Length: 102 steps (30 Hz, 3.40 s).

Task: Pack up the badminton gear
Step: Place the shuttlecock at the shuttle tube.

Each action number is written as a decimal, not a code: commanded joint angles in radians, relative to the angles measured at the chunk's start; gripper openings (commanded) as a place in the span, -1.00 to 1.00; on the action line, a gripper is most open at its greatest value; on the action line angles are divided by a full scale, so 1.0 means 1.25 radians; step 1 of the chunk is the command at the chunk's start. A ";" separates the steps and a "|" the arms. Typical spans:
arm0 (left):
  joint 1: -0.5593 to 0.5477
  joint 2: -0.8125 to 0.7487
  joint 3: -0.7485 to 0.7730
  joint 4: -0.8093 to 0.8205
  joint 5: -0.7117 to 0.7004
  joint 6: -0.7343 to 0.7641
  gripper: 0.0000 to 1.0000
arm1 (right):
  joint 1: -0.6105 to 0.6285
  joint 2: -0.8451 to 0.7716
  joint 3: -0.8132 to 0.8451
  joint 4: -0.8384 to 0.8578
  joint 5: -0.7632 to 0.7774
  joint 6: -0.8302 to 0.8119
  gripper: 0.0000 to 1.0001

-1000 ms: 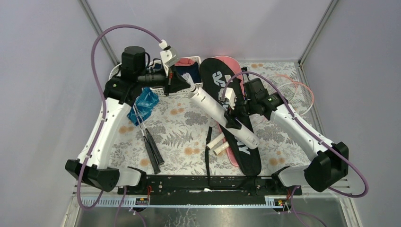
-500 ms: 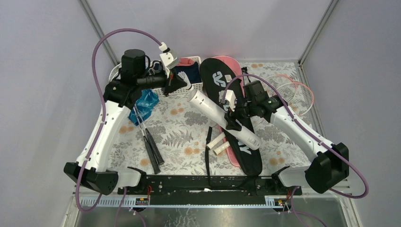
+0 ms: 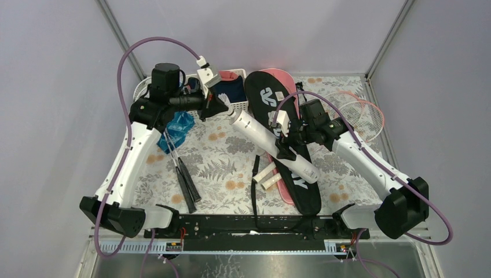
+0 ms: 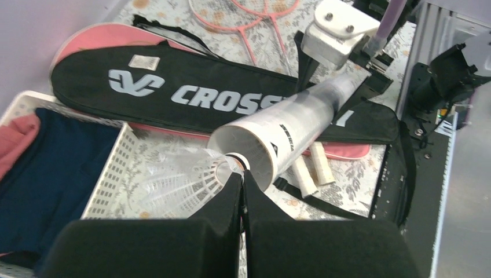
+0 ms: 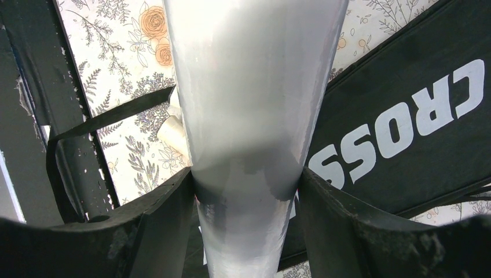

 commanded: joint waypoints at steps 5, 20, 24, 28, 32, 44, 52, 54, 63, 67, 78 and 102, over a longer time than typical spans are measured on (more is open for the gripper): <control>0.003 0.012 -0.073 0.036 0.082 -0.056 -1.00 | 0.005 -0.034 0.012 0.043 -0.042 0.015 -0.28; -0.002 0.017 -0.175 0.169 0.228 -0.202 -0.98 | 0.005 -0.042 -0.017 0.078 -0.058 0.041 -0.32; -0.002 0.014 -0.183 0.186 0.244 -0.214 -0.84 | 0.005 -0.053 -0.032 0.093 -0.062 0.045 -0.33; 0.000 0.008 -0.182 0.186 0.254 -0.214 -0.63 | 0.005 -0.064 -0.047 0.107 -0.059 0.049 -0.34; 0.016 0.004 -0.172 0.165 0.257 -0.190 -0.31 | 0.005 -0.066 -0.054 0.109 -0.057 0.051 -0.35; 0.050 -0.002 -0.113 0.096 0.262 -0.128 0.21 | 0.005 -0.064 -0.063 0.113 -0.057 0.051 -0.36; 0.054 -0.017 -0.089 0.068 0.248 -0.085 0.43 | 0.004 -0.055 -0.056 0.109 -0.057 0.050 -0.37; 0.054 -0.019 -0.095 0.068 0.246 -0.075 0.47 | 0.005 -0.054 -0.054 0.109 -0.057 0.050 -0.37; 0.017 0.005 -0.123 0.066 0.206 -0.018 0.59 | 0.005 -0.045 -0.039 0.099 -0.073 0.053 -0.37; -0.022 0.007 -0.145 0.066 0.182 -0.002 0.51 | 0.005 -0.048 -0.030 0.095 -0.071 0.052 -0.37; -0.060 0.033 -0.180 0.067 0.197 -0.011 0.18 | 0.005 -0.044 -0.017 0.106 -0.078 0.058 -0.38; -0.103 0.001 -0.218 0.225 0.231 -0.159 -1.00 | 0.010 0.013 0.053 0.140 -0.148 0.115 0.99</control>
